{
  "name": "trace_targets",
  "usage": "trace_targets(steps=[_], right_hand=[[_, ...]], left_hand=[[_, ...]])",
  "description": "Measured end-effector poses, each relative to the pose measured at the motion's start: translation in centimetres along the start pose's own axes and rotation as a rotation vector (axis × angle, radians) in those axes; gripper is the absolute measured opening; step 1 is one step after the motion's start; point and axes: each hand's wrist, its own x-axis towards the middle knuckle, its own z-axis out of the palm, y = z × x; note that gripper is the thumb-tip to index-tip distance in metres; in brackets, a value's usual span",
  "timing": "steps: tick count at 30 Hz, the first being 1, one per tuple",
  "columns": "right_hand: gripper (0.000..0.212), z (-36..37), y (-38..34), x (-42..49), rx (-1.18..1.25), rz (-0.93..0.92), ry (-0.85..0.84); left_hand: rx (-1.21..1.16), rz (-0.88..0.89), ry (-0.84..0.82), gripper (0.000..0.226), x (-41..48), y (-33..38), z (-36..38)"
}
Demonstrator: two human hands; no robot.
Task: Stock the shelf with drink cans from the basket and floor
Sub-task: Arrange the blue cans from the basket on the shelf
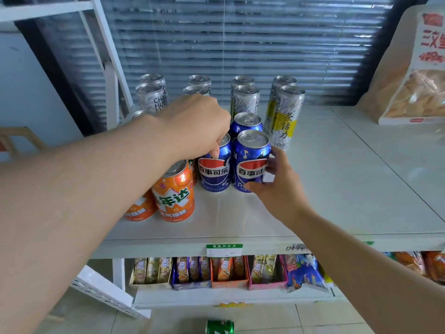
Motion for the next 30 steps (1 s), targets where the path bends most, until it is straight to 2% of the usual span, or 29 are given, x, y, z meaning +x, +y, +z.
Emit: trace_targets(steps=[17,23,27,30], right_hand=[[0.078,0.4,-1.0,-0.9,-0.074,-0.035,0.056],[0.079,-0.2,-1.5,-1.3,-0.091,-0.030,-0.023],[0.077,-1.5,-2.4,-2.3,-0.140,-0.014,-0.077],[0.068,-3.0,-3.4,-3.4,-0.163,0.018,-0.047]], left_hand=[[-0.038,-0.044,-0.023,0.024,-0.7,0.6,-0.6],[-0.059,-0.131,0.002,0.031,-1.2,0.9,-0.4],[-0.178,-0.217,0.036,0.036,-1.9,1.0,0.1],[-0.354,-0.351,0.168,0.045,-2.8,1.7,-0.4]])
